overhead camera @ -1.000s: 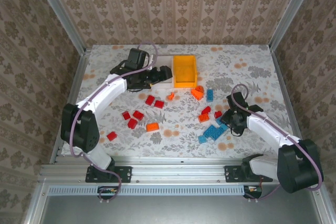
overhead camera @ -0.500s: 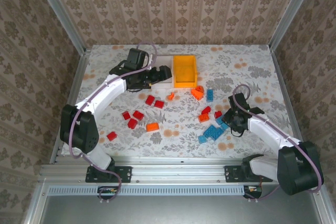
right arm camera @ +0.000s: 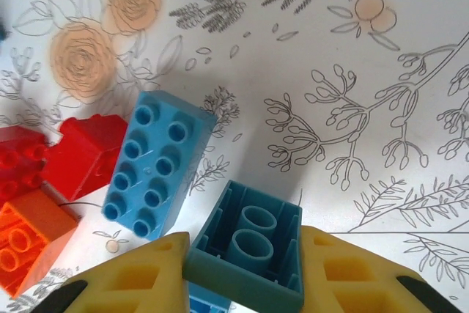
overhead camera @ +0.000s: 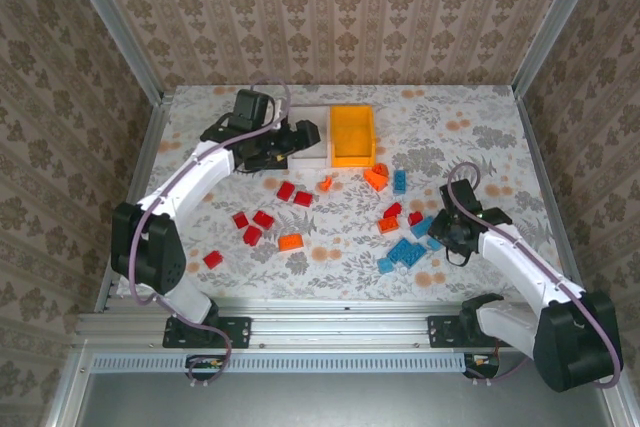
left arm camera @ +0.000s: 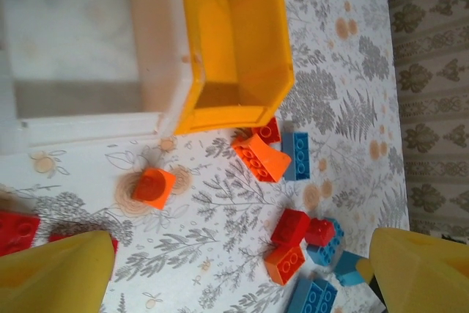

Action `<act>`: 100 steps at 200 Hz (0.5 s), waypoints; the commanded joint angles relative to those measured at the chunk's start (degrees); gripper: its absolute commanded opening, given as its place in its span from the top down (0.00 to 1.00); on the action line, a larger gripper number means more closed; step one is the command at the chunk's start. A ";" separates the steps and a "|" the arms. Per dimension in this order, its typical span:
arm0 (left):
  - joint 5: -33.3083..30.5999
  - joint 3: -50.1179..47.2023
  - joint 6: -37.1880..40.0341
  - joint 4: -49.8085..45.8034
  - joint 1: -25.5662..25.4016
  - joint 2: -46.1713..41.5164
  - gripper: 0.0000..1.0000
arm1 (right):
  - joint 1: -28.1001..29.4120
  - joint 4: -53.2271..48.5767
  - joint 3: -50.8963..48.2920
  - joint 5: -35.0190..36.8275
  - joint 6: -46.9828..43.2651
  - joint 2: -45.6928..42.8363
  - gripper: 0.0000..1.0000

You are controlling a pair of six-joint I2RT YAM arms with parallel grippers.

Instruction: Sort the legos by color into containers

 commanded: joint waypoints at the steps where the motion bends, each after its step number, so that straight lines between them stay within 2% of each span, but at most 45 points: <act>1: 0.19 -0.36 0.82 -0.72 2.79 -2.24 0.07 | 0.47 -3.50 6.41 2.37 -4.77 -2.02 0.81; 19: 2.06 -1.13 -1.24 0.89 6.20 -2.31 0.06 | 0.51 -5.27 13.08 1.81 -8.59 0.12 0.83; 46: 9.73 -3.68 -8.88 7.22 13.24 -1.37 0.06 | 3.14 -1.11 20.95 0.67 -10.04 6.54 0.84; 74: 10.87 -5.83 -13.00 10.58 18.36 -0.79 0.06 | 9.80 4.11 31.19 1.17 -11.47 20.12 0.84; 100: 10.87 -6.95 -14.72 11.39 19.23 -0.09 0.05 | 13.25 7.80 43.73 -2.61 -14.78 34.41 0.83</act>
